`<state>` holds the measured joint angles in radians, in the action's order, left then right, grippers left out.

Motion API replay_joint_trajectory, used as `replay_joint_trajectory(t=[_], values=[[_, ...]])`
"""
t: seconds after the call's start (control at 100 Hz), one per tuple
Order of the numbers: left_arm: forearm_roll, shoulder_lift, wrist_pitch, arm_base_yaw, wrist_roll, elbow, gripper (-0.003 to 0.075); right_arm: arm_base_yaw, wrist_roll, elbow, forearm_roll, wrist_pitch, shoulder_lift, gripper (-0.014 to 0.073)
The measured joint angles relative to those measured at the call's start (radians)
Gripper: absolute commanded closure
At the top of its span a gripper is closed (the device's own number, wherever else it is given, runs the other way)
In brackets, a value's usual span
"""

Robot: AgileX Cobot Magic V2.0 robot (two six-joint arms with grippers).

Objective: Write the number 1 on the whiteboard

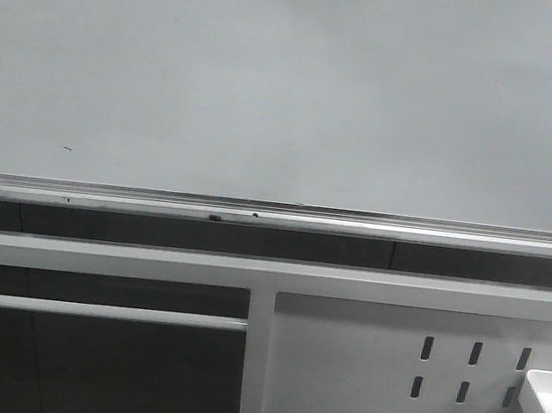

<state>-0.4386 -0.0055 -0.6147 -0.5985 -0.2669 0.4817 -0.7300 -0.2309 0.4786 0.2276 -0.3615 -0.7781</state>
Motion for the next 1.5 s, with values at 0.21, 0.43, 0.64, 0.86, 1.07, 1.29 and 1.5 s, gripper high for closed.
replay_joint_trajectory(t=[0.21, 0.43, 0.64, 0.86, 1.07, 1.29, 1.5], values=[[0.0, 0.0, 0.0, 0.002, 0.0, 0.0, 0.074, 0.0, -0.053, 0.0, 0.013, -0.068, -0.097, 0.0643], [0.006, 0.0, 0.0, 0.002, 0.0, 0.0, 0.074, 0.0, -0.191, 0.0, -0.028, -0.094, -0.152, 0.0643], [0.006, 0.0, 0.0, 0.002, 0.0, 0.0, 0.074, 0.0, -0.311, 0.0, -0.168, -0.162, -0.173, 0.0643], [0.006, 0.0, 0.0, 0.002, 0.0, 0.0, 0.074, 0.0, -0.371, 0.0, -0.243, -0.194, -0.212, 0.0643], [0.006, 0.0, 0.0, 0.002, 0.0, 0.0, 0.074, 0.0, -0.413, 0.0, -0.321, -0.261, -0.272, 0.0643], [0.006, 0.0, 0.0, 0.002, 0.0, 0.0, 0.074, -0.01, -0.443, 0.0, -0.372, -0.336, -0.312, 0.0643], [0.006, 0.0, 0.0, 0.002, 0.0, 0.0, 0.074, -0.012, -0.445, 0.0, -0.375, -0.347, -0.316, 0.0643]])
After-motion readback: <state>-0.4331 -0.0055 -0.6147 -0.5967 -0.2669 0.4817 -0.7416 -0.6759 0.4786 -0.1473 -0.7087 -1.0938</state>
